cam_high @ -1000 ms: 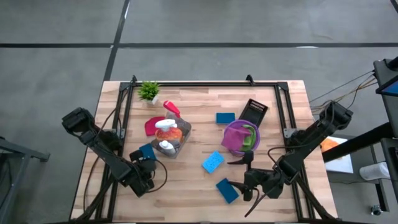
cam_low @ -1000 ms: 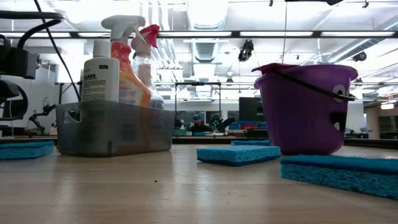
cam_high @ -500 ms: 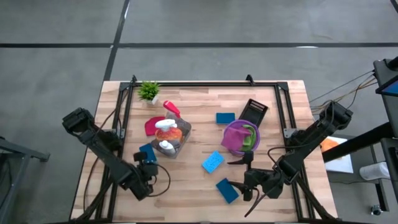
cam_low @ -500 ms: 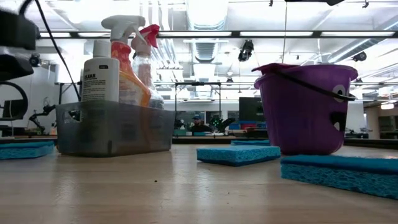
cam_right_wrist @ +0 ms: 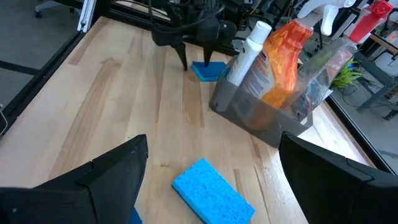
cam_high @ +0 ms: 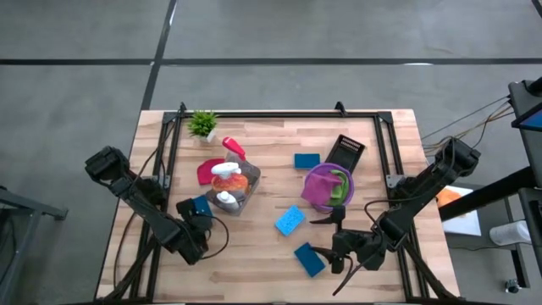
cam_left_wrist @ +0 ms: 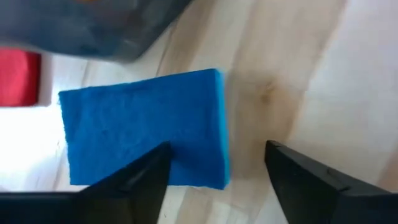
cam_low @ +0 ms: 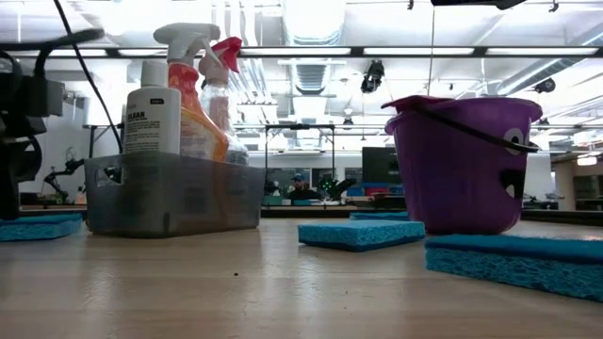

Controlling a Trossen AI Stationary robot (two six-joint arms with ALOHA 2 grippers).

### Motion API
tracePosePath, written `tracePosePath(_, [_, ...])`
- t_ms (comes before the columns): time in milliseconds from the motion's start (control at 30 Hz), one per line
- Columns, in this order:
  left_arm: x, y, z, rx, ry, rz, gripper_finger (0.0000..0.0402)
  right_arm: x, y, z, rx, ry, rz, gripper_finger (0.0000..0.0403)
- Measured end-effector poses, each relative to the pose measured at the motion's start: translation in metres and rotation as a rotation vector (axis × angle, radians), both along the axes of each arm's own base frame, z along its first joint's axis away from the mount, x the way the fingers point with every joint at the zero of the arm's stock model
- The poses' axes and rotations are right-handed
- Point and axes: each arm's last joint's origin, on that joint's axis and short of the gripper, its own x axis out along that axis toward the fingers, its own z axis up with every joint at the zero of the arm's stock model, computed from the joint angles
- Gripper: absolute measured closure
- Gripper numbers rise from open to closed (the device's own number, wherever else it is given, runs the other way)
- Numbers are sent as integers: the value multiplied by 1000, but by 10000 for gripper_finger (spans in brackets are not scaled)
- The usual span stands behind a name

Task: Pick & Place Kitchen Items
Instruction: Put the blue sponge wipe into the black bin

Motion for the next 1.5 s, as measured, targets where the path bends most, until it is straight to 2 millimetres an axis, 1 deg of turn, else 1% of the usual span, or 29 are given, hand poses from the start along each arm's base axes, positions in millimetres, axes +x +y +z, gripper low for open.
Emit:
tracePosePath(67, [-1,2,-2,-2,-6,21,118,0,0,0,-1,1,0,48])
tracePosePath(133, [-2,3,-4,-11,-9,23,105,0,0,0,0,1,1,48])
tracePosePath(267, [1,-1,-4,-53,-20,-6,100,0,0,0,7,8,15,48])
tracePosePath(333, [7,-8,-2,-108,-51,-21,103,0,1,0,7,9,16,48])
tracePosePath(500, [24,-29,8,-302,-128,-110,126,0,1,0,7,9,17,48])
tracePosePath(633, [42,-48,21,-441,-296,-261,152,0,1,-1,7,9,17,48])
tracePosePath(733, [53,-53,30,-419,-417,-346,172,0,1,-1,7,9,17,48])
tracePosePath(833, [63,-55,42,-337,-512,-390,191,0,0,-1,7,9,17,48])
tracePosePath(933, [65,-56,48,-293,-480,-438,206,0,1,-1,9,11,21,48])
tracePosePath(1033, [60,-52,48,-252,-377,-448,215,0,1,-1,12,15,28,48])
tracePosePath(1133, [52,-45,42,-207,-272,-407,217,0,1,-1,23,21,39,48])
tracePosePath(1200, [48,-40,37,-191,-232,-383,217,0,1,-1,30,22,36,48])
tracePosePath(1333, [38,-31,27,-171,-119,-381,217,0,1,-2,33,25,35,48])
tracePosePath(1433, [32,-29,26,-161,-52,-384,217,0,1,-1,34,25,36,48])
tracePosePath(1500, [29,-31,25,-161,-40,-403,217,0,1,-2,33,25,36,48])
